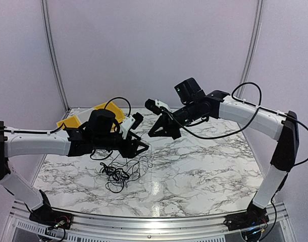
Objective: Untangle the cables
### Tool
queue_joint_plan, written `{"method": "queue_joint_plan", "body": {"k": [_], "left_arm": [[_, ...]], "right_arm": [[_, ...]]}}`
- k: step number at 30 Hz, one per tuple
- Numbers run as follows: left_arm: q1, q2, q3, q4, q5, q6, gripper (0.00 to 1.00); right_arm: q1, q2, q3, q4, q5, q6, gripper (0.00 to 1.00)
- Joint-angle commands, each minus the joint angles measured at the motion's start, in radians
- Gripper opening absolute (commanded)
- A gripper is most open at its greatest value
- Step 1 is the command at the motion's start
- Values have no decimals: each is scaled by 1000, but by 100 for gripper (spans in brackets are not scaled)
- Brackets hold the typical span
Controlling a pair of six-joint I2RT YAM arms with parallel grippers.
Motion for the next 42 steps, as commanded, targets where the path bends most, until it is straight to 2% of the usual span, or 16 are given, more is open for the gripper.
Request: {"method": "queue_joint_plan", "body": {"k": [1, 4, 10, 13, 20, 24, 33, 42], "left_arm": [[7, -27, -38, 35, 49, 15, 60], [17, -44, -58, 35, 49, 15, 55], [45, -72, -91, 40, 58, -3, 35], [53, -67, -98, 45, 51, -22, 20], [57, -42, -131, 96, 41, -59, 10], [57, -45, -149, 128, 29, -65, 0], [60, -31, -172, 141, -43, -65, 0], [79, -15, -272, 143, -105, -124, 0]], "right_arm": [[8, -21, 42, -11, -6, -12, 0], [8, -19, 42, -10, -5, -13, 0], [7, -17, 40, -9, 2, -17, 0], [8, -19, 40, -10, 6, -18, 0], [7, -23, 73, -20, 19, -22, 0], [8, -23, 79, -25, 22, -22, 0], [7, -18, 128, -52, 29, -31, 0], [-20, -26, 399, -141, 63, -76, 0]]}}
